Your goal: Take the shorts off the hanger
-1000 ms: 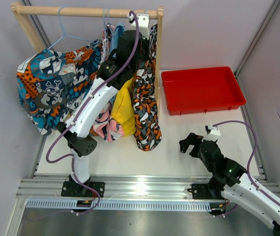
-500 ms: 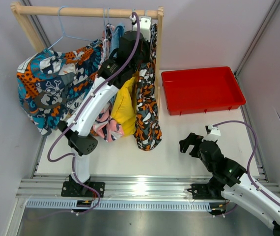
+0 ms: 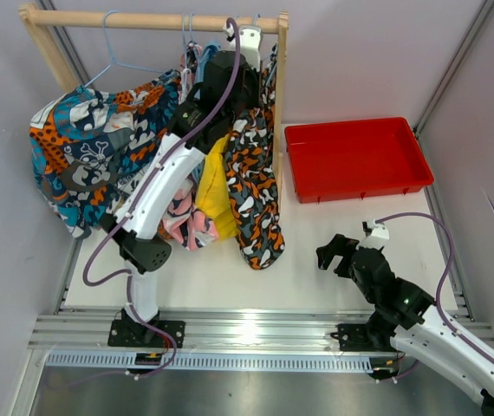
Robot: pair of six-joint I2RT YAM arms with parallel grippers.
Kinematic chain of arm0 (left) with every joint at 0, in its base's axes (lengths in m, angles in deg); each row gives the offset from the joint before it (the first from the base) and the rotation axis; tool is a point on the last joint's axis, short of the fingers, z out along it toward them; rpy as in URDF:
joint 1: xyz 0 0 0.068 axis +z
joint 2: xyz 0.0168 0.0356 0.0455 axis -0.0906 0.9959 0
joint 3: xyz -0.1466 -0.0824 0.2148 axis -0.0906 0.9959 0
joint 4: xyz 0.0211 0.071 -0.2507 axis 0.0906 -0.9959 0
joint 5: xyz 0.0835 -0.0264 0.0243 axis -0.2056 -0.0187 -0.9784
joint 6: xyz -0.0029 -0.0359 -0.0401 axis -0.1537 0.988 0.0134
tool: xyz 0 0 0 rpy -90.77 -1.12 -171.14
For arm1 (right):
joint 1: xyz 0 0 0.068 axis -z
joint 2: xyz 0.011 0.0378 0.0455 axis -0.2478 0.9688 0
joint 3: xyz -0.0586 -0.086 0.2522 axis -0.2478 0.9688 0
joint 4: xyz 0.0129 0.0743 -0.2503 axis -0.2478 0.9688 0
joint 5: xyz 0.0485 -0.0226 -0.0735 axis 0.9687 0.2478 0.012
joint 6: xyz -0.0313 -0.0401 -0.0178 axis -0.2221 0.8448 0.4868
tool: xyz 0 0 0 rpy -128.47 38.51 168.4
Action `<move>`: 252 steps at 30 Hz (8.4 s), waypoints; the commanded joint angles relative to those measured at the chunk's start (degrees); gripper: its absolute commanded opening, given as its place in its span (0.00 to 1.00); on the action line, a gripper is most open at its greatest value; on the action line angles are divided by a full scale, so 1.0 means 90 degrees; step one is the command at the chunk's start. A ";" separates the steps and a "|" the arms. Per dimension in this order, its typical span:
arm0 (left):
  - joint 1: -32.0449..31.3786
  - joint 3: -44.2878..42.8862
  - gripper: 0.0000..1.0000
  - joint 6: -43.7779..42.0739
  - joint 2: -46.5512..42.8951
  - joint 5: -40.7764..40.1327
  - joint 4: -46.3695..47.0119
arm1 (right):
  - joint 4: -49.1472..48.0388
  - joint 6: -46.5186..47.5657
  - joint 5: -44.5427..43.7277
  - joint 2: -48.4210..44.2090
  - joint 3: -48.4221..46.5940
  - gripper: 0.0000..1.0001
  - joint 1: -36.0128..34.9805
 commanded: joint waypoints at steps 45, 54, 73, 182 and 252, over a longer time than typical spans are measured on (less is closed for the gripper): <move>-0.0849 0.4254 0.00 0.0927 -0.6683 0.2990 -0.2446 | -0.3580 0.2687 0.3032 0.2193 -0.3127 1.00 -0.0814; -0.0907 0.4117 0.00 0.1201 -0.6868 0.3722 -0.2192 | -0.4654 0.3116 0.2525 0.3286 -0.3127 1.00 -0.0844; -0.0927 0.5347 0.00 0.1113 -0.7288 0.3713 -0.2397 | -0.4256 0.3791 0.1536 0.2731 -0.4044 0.00 0.0551; 0.0860 -0.0501 0.00 0.1717 0.0054 0.2492 0.0073 | -0.3766 0.1194 0.3999 0.6052 -0.2903 0.52 0.3307; 0.1065 0.1558 0.75 0.0928 -0.2044 0.1604 -0.0132 | -0.2868 0.1379 0.2827 0.5006 -0.2121 0.58 0.2096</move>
